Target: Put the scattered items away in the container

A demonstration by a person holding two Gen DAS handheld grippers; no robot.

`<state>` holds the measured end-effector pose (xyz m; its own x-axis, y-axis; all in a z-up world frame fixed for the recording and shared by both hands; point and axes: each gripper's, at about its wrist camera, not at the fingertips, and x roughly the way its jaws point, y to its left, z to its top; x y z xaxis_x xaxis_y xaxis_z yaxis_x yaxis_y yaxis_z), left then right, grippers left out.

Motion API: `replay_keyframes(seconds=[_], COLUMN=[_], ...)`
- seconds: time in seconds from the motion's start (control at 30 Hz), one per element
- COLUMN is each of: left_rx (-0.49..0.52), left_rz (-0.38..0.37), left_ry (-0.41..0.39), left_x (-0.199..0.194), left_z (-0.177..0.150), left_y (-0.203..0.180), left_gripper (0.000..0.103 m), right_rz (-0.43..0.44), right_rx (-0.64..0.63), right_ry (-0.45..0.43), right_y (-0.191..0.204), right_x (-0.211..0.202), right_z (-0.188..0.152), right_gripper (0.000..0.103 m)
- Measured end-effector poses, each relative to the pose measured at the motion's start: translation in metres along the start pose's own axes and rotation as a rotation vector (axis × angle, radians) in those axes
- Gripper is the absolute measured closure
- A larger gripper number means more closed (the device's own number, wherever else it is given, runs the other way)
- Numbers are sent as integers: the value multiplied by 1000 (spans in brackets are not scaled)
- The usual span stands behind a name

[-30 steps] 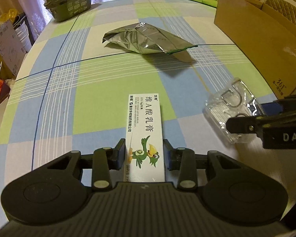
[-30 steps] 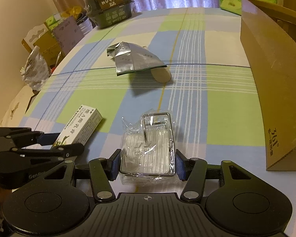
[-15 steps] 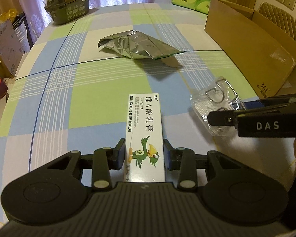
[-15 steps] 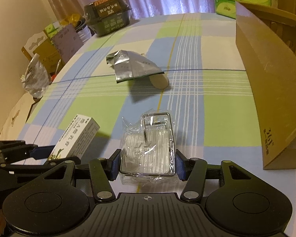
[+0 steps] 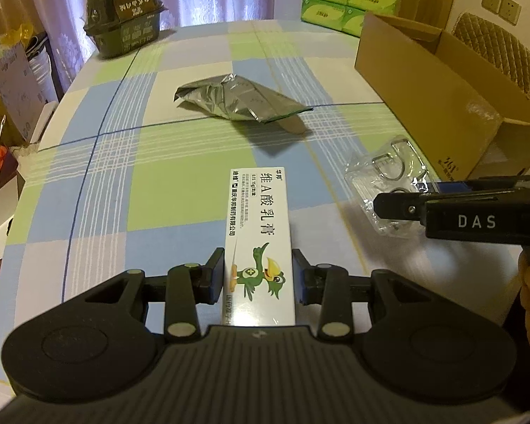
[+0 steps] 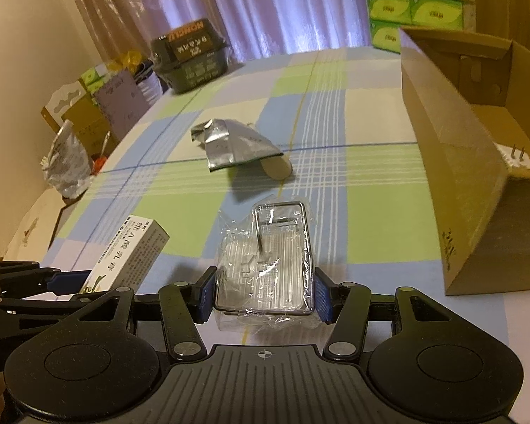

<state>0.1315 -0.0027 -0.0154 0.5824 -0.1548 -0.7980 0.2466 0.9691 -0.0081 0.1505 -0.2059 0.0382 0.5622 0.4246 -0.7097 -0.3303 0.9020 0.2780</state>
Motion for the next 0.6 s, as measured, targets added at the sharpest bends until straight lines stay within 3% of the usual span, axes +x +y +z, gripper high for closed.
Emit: replay_keyframes(seconds=[0.6], left_rx=[34], left_rz=[-14], left_ry=[-71], left_x=[-40], left_z=[11], left_y=[-22], left_gripper=[70], right_rz=[-8], right_rx=[3], right_ry=[-100], right_y=[4], right_x=[-55], right_z=[5], right_gripper=[47])
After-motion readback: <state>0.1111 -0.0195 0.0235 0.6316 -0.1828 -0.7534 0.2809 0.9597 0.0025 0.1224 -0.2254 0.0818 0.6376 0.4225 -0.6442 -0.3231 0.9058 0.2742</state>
